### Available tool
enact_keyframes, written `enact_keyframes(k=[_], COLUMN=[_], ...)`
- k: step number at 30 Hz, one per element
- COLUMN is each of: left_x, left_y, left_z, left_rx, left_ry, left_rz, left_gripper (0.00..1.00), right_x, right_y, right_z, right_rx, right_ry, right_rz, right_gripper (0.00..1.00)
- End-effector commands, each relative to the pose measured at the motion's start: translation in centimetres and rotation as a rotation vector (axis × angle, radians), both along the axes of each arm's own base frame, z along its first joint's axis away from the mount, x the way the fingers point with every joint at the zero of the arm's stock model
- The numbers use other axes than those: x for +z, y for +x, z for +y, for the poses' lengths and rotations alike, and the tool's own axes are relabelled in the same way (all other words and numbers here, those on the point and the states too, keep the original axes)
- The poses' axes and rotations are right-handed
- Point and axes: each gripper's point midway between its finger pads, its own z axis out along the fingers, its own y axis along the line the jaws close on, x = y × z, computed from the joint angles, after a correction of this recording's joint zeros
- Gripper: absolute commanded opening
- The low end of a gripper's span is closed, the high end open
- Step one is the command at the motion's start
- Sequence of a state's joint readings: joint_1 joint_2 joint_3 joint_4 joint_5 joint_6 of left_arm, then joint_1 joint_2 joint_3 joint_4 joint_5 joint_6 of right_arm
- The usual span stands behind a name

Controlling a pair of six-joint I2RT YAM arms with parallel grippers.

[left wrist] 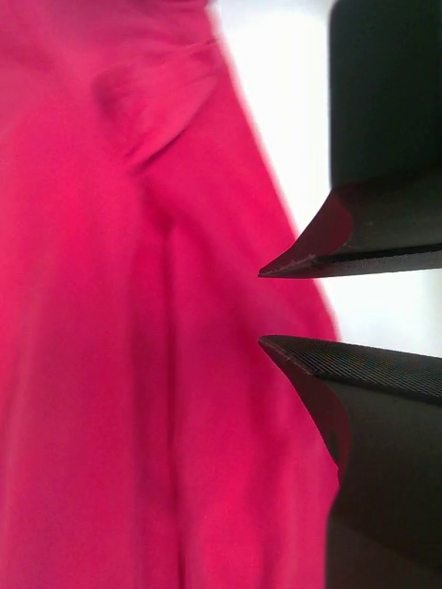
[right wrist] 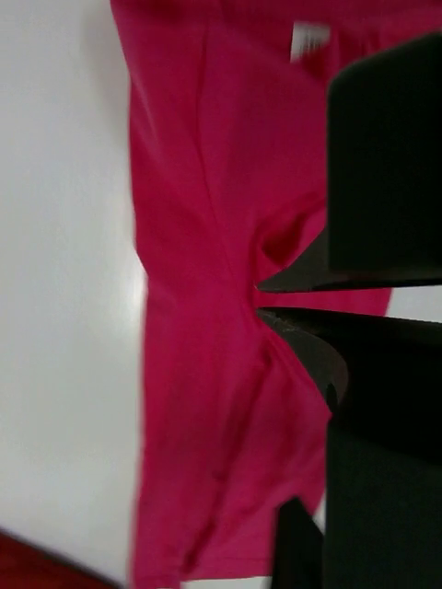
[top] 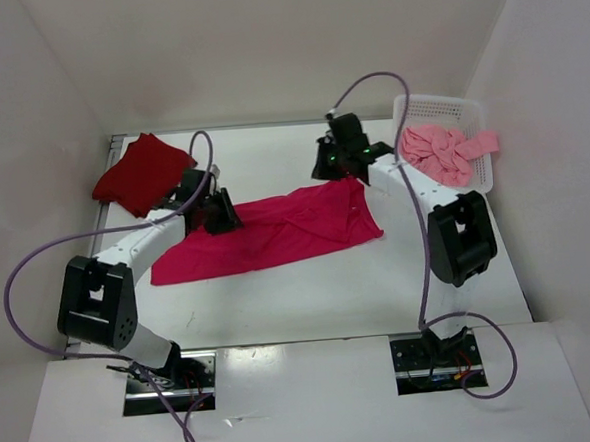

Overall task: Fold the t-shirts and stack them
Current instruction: Fold the other side of the tshirt into a rectangle

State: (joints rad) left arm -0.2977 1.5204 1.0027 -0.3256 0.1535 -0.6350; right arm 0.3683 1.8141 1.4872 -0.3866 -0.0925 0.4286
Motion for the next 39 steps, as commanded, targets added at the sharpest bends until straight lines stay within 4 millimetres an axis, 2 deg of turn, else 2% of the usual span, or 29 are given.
enact_keyframes(k=[1,2,3,4,5,8,9,11,13,14,15,16,18,20,24,25,26,28,29,31,33,34,35,36,37,39], left_x=[-0.7,-0.8,-0.5,-1.2,-1.3,-1.2,-1.3,-1.4,-1.4,-1.5,-1.5,-1.5,-1.6,-1.8,-2.0,-2.3,-2.3,-1.8,-1.8,-1.8,-1.9,-1.9,-1.9,-1.5,-1.5,-1.5], left_y=[1.8,2.1,2.2,1.9,1.8,1.5,1.3,1.2,1.2,0.9,0.9,0.8,0.6,0.5,0.6,0.5,0.5,0.9,0.9,1.2,1.4,1.4,1.4,1.8,1.8,1.7], left_z=[4.3,5.3,6.3,8.6,9.7,12.9,13.5,15.3,16.5,17.8,18.5,19.3,20.8,21.2,22.0,22.3,22.5,23.0,23.0,23.1,23.3,23.4,23.4,23.8,24.0,24.5], left_rx=[0.083,0.11,0.141,0.2,0.243,0.332,0.347,0.39,0.417,0.458,0.478,0.499,0.552,0.57,0.61,0.619,0.625,0.645,0.645,0.652,0.657,0.67,0.67,0.686,0.695,0.718], left_ry=[0.072,0.081,0.085,0.088,0.08,0.058,0.058,0.064,0.07,0.08,0.08,0.08,0.058,0.029,0.025,0.024,0.033,0.027,0.027,0.021,0.028,0.03,0.03,0.036,0.047,0.05], left_rz=[0.005,0.004,-0.013,0.004,0.005,-0.004,-0.004,0.005,0.004,0.005,0.006,0.006,0.01,0.022,0.026,0.035,0.035,0.017,0.017,0.017,0.02,0.022,0.022,0.003,0.003,0.004], left_gripper=[0.39,0.39,0.33,0.31,0.29,0.24,0.24,0.23,0.23,0.23,0.26,0.28,0.28,0.28,0.32,0.34,0.34,0.34,0.35,0.35,0.35,0.35,0.35,0.37,0.4,0.42], right_x=[-2.6,-3.1,-2.9,-3.0,-3.5,-4.8,-5.7,-6.4,-6.9,-7.4,-8.3,-8.4,-9.0,-10.0,-9.8,-9.0,-9.4,-8.7,-9.4,-9.8,-10.3,-11.2,-10.6,-10.6,-10.6,-10.0], right_y=[-3.0,-3.0,-3.1,-3.4,-3.2,-3.2,-3.3,-2.8,-2.9,-2.8,-2.6,-2.3,-2.1,-2.5,-3.9,-4.1,-5.2,-6.3,-7.8,-9.1,-11.0,-11.7,-12.7,-13.0,-13.6,-13.8], right_z=[4.9,4.9,5.7,6.1,5.9,6.5,6.9,6.3,6.5,6.3,5.8,6.0,5.9,5.6,5.5,5.5,5.6,6.1,6.4,6.5,7.1,6.6,7.4,7.7,8.0,7.9], right_rx=[0.133,0.125,0.14,0.145,0.137,0.153,0.156,0.137,0.135,0.124,0.105,0.112,0.106,0.114,0.126,0.132,0.138,0.162,0.186,0.199,0.221,0.221,0.241,0.251,0.267,0.267], right_ry=[0.004,0.008,0.012,0.006,-0.005,-0.024,-0.041,-0.079,-0.094,-0.108,-0.134,-0.139,-0.152,-0.172,-0.171,-0.159,-0.162,-0.152,-0.167,-0.161,-0.146,-0.159,-0.152,-0.153,-0.149,-0.145], right_rz=[0.06,0.075,0.062,0.059,0.066,0.09,0.108,0.107,0.111,0.116,0.123,0.119,0.13,0.154,0.155,0.146,0.163,0.157,0.18,0.211,0.245,0.269,0.261,0.26,0.266,0.26], right_gripper=[0.18,0.23,0.28,0.32,0.38,0.39,0.39,0.42,0.42,0.42,0.42,0.42,0.42,0.39,0.23,0.21,0.2,0.19,0.19,0.17,0.17,0.17,0.17,0.2,0.3,0.38])
